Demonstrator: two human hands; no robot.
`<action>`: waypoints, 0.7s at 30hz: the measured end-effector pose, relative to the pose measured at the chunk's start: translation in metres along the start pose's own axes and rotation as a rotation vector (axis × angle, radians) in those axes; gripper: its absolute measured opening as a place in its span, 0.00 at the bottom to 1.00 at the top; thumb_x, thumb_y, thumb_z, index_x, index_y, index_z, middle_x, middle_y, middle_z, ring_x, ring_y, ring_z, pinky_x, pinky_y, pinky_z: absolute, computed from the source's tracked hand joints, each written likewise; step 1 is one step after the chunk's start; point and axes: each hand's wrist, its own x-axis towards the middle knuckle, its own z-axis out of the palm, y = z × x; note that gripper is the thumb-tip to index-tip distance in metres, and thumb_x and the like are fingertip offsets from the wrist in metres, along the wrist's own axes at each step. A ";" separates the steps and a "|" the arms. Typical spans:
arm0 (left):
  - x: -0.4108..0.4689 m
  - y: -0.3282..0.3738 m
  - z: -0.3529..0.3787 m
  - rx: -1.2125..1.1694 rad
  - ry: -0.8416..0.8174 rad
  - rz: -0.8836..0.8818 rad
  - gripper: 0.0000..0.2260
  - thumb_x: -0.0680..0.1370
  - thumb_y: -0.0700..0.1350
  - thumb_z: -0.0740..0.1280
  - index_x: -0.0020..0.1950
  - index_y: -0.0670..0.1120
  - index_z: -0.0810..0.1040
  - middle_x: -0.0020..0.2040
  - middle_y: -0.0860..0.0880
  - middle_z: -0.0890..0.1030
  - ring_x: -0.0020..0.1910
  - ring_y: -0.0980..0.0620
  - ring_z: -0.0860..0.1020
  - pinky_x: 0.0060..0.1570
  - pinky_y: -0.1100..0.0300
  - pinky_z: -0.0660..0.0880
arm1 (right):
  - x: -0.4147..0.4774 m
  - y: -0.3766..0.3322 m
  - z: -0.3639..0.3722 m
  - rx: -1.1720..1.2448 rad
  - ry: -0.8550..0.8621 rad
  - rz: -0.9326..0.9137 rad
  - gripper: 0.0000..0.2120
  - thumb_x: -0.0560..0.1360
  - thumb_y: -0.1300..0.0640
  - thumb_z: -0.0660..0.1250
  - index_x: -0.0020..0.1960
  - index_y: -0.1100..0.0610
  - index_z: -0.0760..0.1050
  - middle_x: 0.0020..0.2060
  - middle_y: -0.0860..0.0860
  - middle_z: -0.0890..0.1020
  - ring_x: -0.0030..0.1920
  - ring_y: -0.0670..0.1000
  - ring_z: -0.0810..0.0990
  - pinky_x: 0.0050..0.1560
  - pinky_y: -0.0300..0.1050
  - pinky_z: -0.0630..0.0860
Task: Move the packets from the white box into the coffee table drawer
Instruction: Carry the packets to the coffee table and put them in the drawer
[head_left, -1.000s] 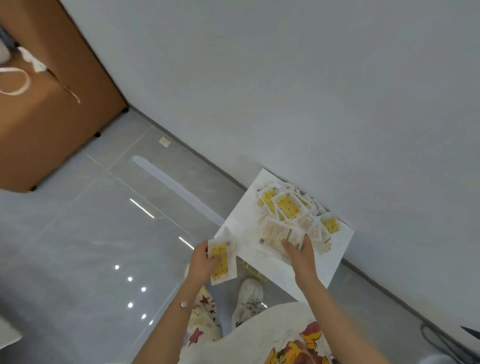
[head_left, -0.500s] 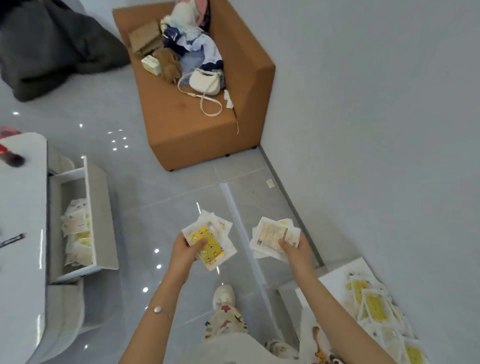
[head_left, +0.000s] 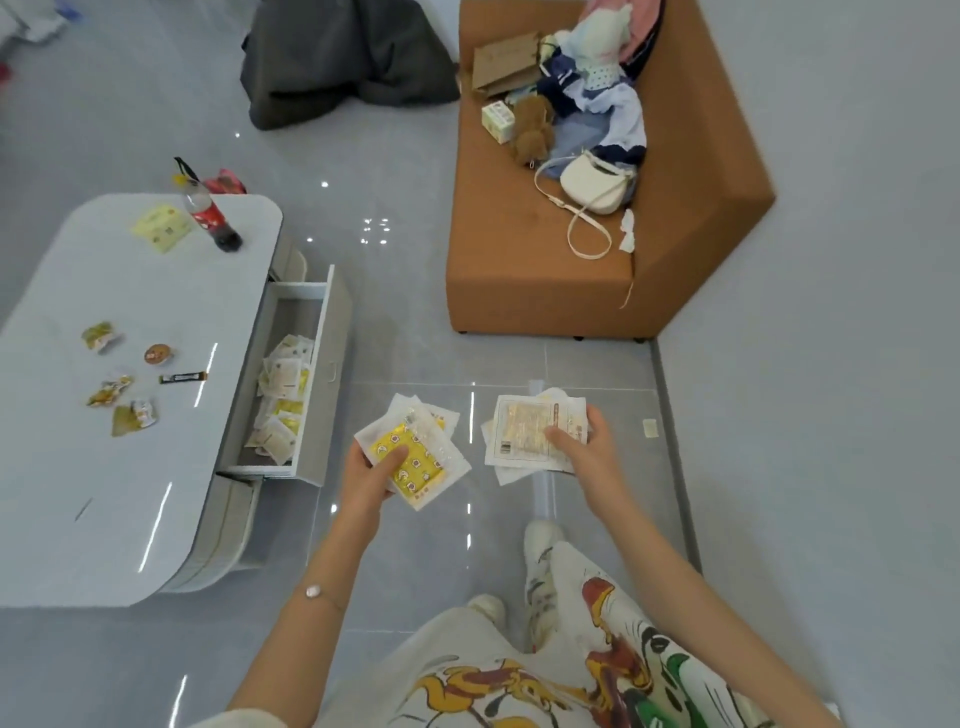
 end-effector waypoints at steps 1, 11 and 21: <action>0.009 0.005 -0.001 -0.015 0.025 -0.006 0.19 0.75 0.40 0.70 0.65 0.44 0.71 0.56 0.44 0.82 0.52 0.44 0.82 0.51 0.44 0.79 | 0.013 -0.006 0.005 0.005 -0.017 0.002 0.17 0.74 0.62 0.70 0.61 0.54 0.71 0.54 0.51 0.80 0.53 0.50 0.81 0.49 0.46 0.81; 0.086 0.061 0.034 -0.262 0.289 0.037 0.13 0.76 0.38 0.69 0.56 0.52 0.73 0.54 0.48 0.82 0.52 0.45 0.81 0.53 0.43 0.77 | 0.161 -0.091 0.047 -0.071 -0.294 -0.006 0.17 0.74 0.64 0.70 0.61 0.54 0.71 0.51 0.51 0.81 0.49 0.49 0.82 0.35 0.38 0.80; 0.121 0.082 0.012 -0.529 0.589 0.030 0.18 0.76 0.38 0.69 0.65 0.46 0.71 0.56 0.46 0.82 0.52 0.46 0.82 0.46 0.47 0.81 | 0.236 -0.148 0.139 -0.252 -0.550 0.011 0.18 0.75 0.63 0.69 0.63 0.57 0.71 0.52 0.51 0.81 0.53 0.53 0.82 0.43 0.47 0.83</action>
